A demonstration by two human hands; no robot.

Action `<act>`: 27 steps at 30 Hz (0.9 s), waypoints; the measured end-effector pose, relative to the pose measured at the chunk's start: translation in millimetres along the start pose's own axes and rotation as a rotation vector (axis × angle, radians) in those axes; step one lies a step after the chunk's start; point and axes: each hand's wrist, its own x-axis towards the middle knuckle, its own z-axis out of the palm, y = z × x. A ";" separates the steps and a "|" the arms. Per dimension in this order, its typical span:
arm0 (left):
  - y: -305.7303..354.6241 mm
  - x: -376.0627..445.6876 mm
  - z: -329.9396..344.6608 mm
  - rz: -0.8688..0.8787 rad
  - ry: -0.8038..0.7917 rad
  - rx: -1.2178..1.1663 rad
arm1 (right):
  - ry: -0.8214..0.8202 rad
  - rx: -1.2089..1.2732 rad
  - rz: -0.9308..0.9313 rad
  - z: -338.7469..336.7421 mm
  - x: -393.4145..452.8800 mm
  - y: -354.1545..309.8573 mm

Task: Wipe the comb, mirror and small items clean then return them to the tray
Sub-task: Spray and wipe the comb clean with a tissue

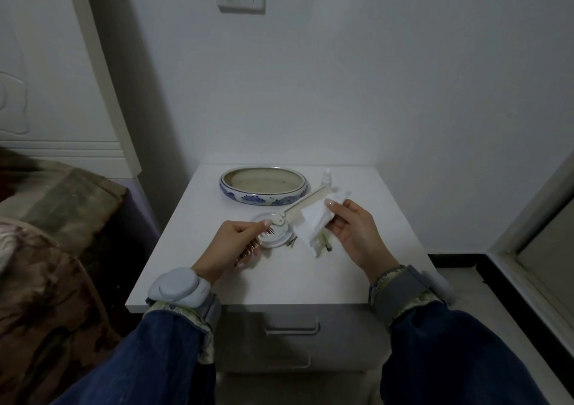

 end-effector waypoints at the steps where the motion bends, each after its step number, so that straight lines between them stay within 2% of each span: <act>1: 0.2 -0.2 0.8 -0.007 -0.006 0.003 | -0.014 0.010 0.000 0.6 0.0 0.1; 10: 3.3 -1.8 2.6 -0.048 -0.065 0.071 | 0.071 -0.034 -0.030 1.3 1.0 -0.3; 27: -1.1 0.8 -1.3 -0.028 -0.038 0.024 | 0.052 -0.169 -0.020 -6.6 6.0 2.6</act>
